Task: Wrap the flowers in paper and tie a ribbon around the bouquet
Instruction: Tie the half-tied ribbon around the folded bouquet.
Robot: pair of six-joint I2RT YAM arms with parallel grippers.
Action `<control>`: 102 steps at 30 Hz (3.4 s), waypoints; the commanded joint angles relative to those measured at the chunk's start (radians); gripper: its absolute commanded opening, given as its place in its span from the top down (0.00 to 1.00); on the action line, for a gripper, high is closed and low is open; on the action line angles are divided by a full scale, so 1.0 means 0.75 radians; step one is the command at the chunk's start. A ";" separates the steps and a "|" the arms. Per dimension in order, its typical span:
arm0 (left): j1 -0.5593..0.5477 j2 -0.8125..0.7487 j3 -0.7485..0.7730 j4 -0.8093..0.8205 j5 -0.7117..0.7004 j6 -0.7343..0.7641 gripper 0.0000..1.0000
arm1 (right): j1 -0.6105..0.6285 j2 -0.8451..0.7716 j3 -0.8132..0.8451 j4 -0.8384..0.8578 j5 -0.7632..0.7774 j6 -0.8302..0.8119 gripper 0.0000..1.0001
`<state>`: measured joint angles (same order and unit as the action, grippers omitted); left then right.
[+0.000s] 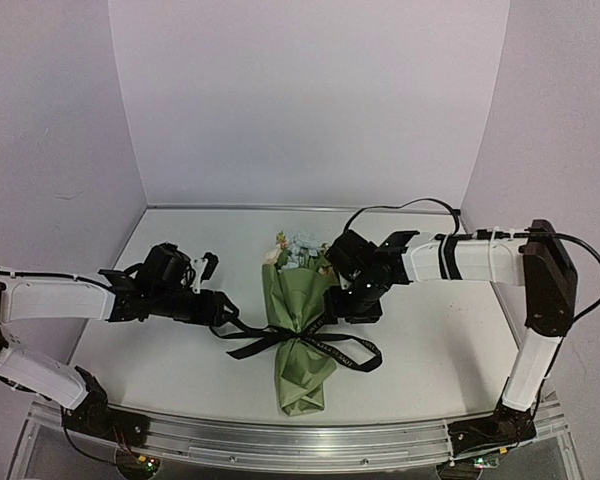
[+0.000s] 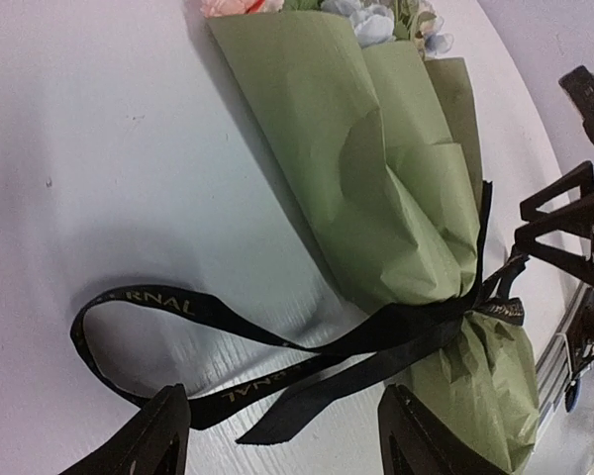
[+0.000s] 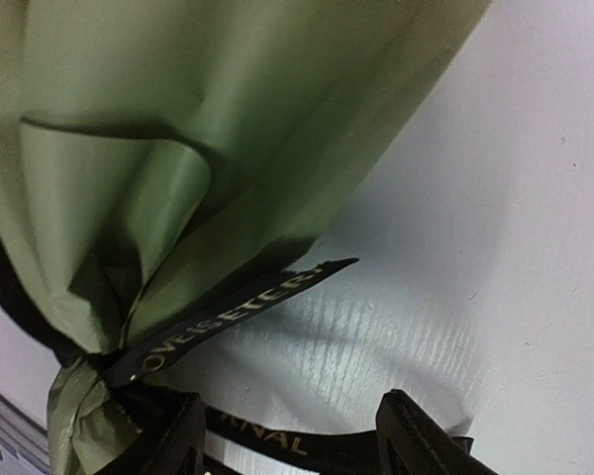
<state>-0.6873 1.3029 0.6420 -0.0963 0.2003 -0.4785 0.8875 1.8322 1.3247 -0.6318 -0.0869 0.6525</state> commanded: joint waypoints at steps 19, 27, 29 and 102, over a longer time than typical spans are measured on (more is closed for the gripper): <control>-0.368 0.207 0.016 0.087 -0.196 0.049 0.34 | -0.001 0.146 0.038 0.243 0.205 0.359 0.51; -0.372 0.297 0.085 0.103 -0.207 0.102 0.31 | -0.002 0.143 0.017 0.271 0.183 0.382 0.71; -0.372 0.318 0.107 0.106 -0.215 0.114 0.31 | -0.003 0.142 0.013 0.274 0.180 0.386 0.76; -0.401 0.422 0.118 0.180 -0.122 0.119 1.00 | 0.027 -0.044 -0.136 0.363 0.060 0.506 0.93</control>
<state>-0.9832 1.6199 0.7189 0.0090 0.1028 -0.3916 0.9005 1.8431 1.2278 -0.3733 -0.0463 1.0260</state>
